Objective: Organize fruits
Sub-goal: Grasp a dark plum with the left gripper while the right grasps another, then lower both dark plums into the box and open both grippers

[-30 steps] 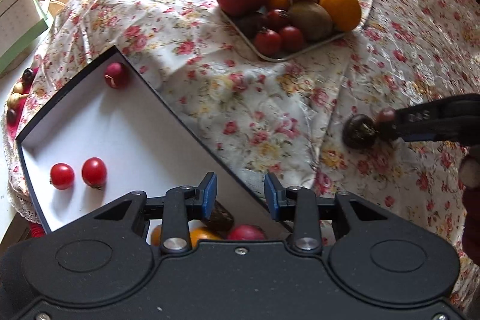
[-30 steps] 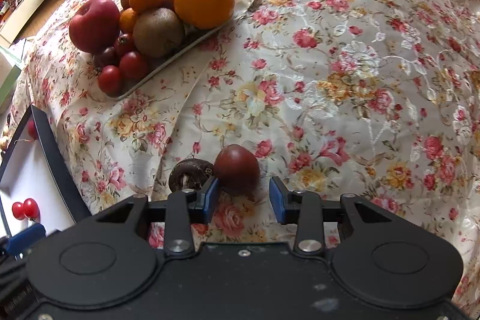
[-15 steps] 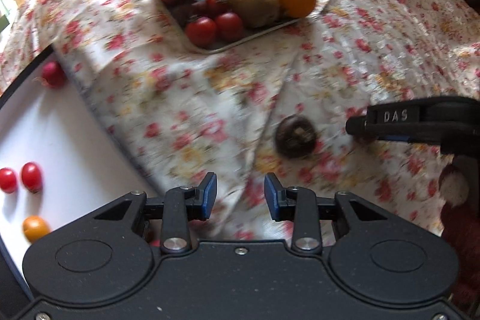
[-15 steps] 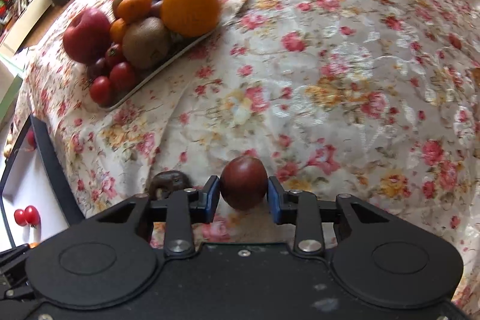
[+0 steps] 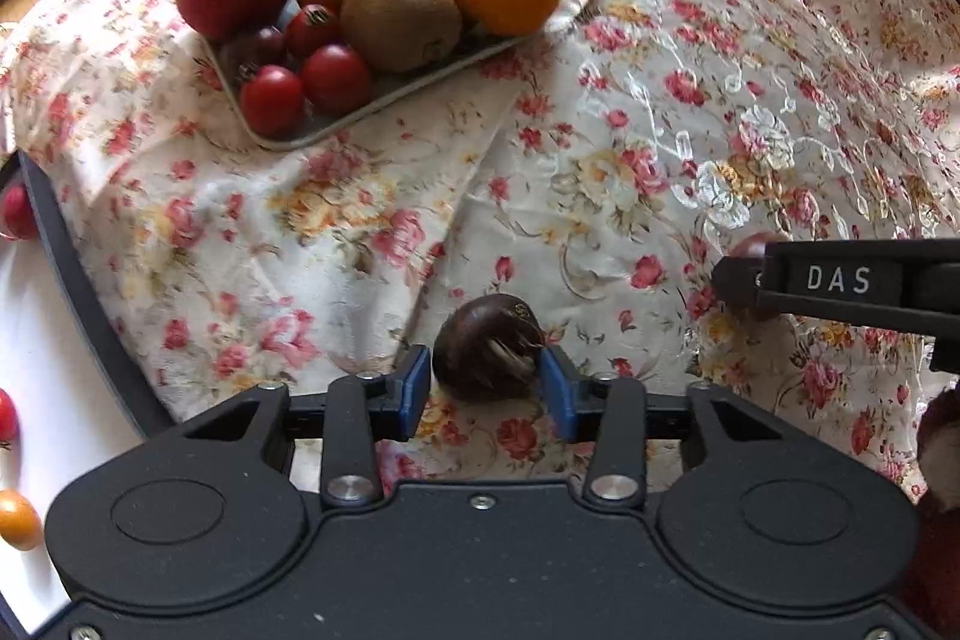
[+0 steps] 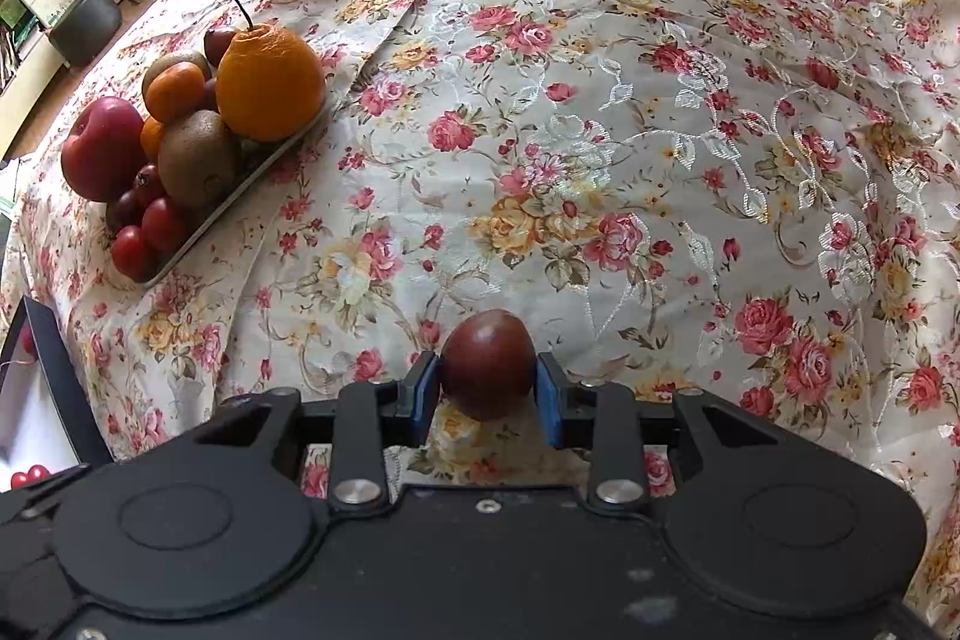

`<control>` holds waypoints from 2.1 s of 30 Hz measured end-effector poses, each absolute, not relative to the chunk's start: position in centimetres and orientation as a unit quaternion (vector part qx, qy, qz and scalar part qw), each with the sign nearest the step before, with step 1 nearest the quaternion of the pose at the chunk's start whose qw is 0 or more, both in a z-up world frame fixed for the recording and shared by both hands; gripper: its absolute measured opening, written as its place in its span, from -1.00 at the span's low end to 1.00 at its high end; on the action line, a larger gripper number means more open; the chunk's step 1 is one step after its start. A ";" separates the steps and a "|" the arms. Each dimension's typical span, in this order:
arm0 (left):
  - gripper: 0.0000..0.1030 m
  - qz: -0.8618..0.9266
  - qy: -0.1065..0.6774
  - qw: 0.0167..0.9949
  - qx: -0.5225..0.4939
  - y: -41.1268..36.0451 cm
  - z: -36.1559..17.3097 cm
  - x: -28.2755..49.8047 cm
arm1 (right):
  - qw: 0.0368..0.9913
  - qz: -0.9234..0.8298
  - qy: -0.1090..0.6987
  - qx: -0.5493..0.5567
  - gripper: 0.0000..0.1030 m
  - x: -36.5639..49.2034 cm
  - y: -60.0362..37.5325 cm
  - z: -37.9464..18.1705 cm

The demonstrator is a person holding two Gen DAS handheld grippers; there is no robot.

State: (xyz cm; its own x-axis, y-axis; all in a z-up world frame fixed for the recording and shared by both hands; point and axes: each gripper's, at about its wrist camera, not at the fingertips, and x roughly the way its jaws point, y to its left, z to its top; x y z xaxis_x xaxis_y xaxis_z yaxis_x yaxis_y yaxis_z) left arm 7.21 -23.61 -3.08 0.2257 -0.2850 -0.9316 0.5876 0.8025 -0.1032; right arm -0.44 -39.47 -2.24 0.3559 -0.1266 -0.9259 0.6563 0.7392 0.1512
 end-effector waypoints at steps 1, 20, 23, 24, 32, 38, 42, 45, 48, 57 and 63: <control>0.00 -0.281 0.561 0.767 0.134 -23.8 -3.5 7.3 | 0.781 -0.249 0.510 0.261 -0.33 -0.4 -39.5 -2.3; -0.09 -0.217 0.600 0.770 0.035 -17.7 -2.1 9.2 | 0.780 -0.247 0.517 0.253 -0.34 -0.1 -38.6 -2.4; -0.09 -0.193 0.596 0.779 0.015 -14.5 -0.7 9.2 | 0.780 -0.235 0.521 0.256 -0.34 0.0 -38.1 -2.3; -0.09 -0.186 0.594 0.783 0.007 -13.4 -0.3 9.1 | 0.780 -0.231 0.522 0.255 -0.34 0.1 -37.8 -2.2; -0.09 -0.078 0.593 0.801 -0.009 -4.4 1.3 8.8 | 0.794 -0.180 0.533 0.231 -0.34 1.4 -33.2 -1.0; -0.09 -0.030 0.595 0.803 -0.029 0.8 0.4 8.3 | 0.801 -0.110 0.553 0.201 -0.34 3.7 -27.0 -0.4; -0.09 -0.010 0.584 0.811 -0.041 2.7 0.0 7.9 | 0.808 -0.058 0.560 0.174 -0.34 5.7 -21.9 0.3; -0.09 -0.005 0.581 0.811 -0.064 3.8 -0.5 7.9 | 0.813 -0.026 0.561 0.149 -0.34 7.2 -18.4 0.9; -0.09 -0.016 0.583 0.807 -0.092 4.8 -0.7 8.0 | 0.813 -0.003 0.567 0.129 -0.34 9.1 -15.6 1.1; -0.09 -0.016 0.577 0.809 -0.113 5.2 -0.9 7.8 | 0.811 0.008 0.579 0.078 -0.34 12.6 -10.7 0.5; -0.13 -0.015 0.574 0.812 -0.108 5.2 -0.8 7.6 | 0.805 0.006 0.589 0.070 -0.34 13.5 -9.8 -0.3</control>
State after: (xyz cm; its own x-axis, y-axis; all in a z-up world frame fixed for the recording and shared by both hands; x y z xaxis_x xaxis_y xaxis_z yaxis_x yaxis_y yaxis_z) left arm 7.65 5.16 -0.80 0.3406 -0.1479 -0.9285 -0.0998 0.9763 -0.1921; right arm 13.51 -9.80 -0.33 0.3060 0.0920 -0.9476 0.0731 0.9901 0.1198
